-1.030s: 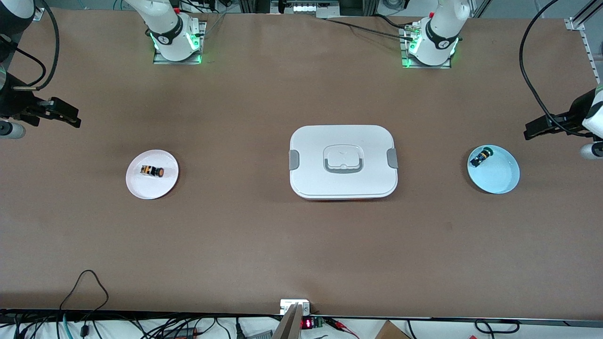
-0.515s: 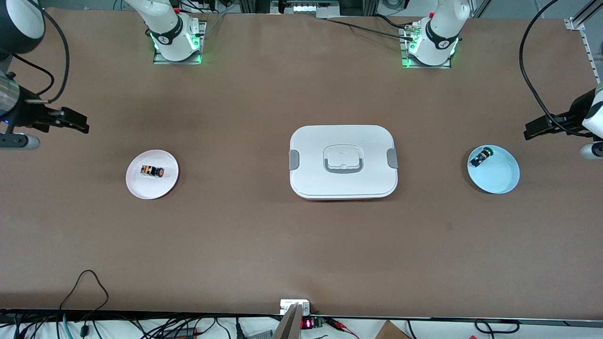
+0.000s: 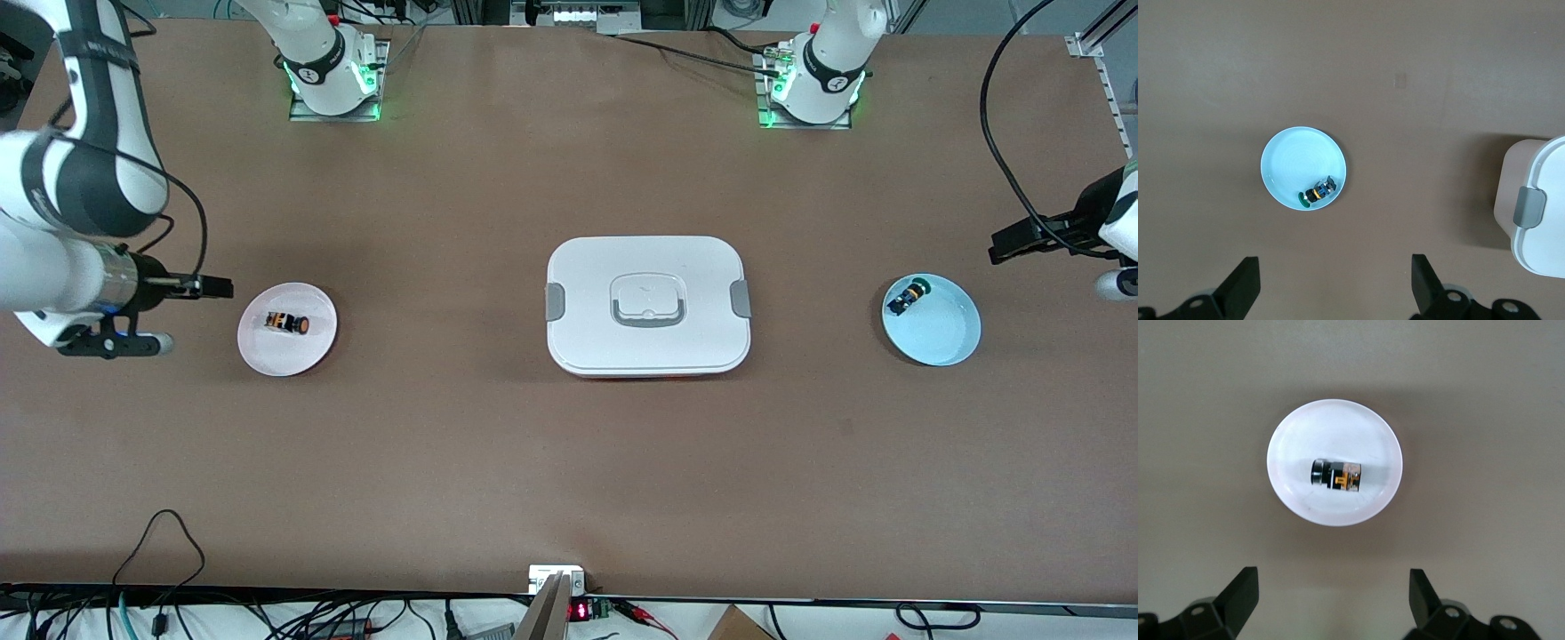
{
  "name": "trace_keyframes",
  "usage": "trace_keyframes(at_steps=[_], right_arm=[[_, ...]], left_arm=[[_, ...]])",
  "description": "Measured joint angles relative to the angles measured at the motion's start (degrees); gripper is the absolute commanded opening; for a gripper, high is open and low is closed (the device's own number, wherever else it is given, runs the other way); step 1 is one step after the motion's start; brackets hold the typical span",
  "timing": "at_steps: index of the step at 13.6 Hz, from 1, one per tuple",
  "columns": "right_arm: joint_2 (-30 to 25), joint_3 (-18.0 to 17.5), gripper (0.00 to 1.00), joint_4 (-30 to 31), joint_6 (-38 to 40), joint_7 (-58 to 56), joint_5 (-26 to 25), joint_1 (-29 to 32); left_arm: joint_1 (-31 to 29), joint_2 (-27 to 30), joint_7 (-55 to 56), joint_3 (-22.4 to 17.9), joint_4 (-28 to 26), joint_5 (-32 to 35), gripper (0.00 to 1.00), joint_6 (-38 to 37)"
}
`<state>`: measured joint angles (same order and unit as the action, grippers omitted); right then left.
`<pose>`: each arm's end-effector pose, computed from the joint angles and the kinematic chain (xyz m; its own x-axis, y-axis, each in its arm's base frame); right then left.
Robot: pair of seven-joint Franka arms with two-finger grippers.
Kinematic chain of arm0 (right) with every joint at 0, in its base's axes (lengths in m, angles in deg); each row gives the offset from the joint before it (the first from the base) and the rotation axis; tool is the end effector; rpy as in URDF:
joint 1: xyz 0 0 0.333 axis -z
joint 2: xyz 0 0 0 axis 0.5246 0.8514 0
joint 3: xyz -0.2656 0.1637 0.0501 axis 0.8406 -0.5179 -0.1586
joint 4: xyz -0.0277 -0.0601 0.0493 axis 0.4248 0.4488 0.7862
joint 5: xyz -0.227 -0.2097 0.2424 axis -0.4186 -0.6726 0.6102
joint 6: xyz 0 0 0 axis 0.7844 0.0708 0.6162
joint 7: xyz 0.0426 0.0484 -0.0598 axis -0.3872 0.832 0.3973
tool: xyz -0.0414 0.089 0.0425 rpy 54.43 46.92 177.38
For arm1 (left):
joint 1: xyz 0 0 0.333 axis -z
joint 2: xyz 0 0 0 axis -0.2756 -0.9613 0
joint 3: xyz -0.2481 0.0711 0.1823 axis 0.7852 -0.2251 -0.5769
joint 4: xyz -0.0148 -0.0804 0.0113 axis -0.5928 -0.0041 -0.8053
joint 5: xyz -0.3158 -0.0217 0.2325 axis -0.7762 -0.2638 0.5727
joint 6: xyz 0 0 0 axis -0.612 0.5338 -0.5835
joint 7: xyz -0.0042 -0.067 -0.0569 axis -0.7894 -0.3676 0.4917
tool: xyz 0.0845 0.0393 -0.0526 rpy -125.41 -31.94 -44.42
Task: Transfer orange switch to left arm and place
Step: 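Move the right gripper over the switch on the white plate, then lower the right gripper onto the orange switch and close it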
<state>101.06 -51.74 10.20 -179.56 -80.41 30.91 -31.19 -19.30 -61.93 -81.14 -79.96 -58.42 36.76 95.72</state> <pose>0.6244 -0.0166 0.3890 0.9605 -0.0062 -0.2784 -0.0017 -0.9999 0.0164 0.5858 0.0354 0.5774 0.9875 0.1248 -0.0963 0.1197 -0.9912 -0.0570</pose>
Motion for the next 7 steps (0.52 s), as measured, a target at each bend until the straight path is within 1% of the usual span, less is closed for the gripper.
trace_keyframes(at_steps=[4,5,7], right_arm=[[4.16,-0.30,1.00,3.12,-6.63,0.02,0.46,-0.57],[4.85,-0.32,1.00,4.93,-9.84,0.03,0.61,-0.62],[5.26,-0.31,1.00,10.35,-18.83,0.03,0.69,-0.61]], left_arm=[[0.00,0.00,0.00,0.00,0.00,0.00,1.00,0.00],[0.00,0.00,0.00,0.00,0.00,0.00,1.00,0.00],[0.00,0.00,0.00,0.00,0.00,0.00,1.00,0.02]])
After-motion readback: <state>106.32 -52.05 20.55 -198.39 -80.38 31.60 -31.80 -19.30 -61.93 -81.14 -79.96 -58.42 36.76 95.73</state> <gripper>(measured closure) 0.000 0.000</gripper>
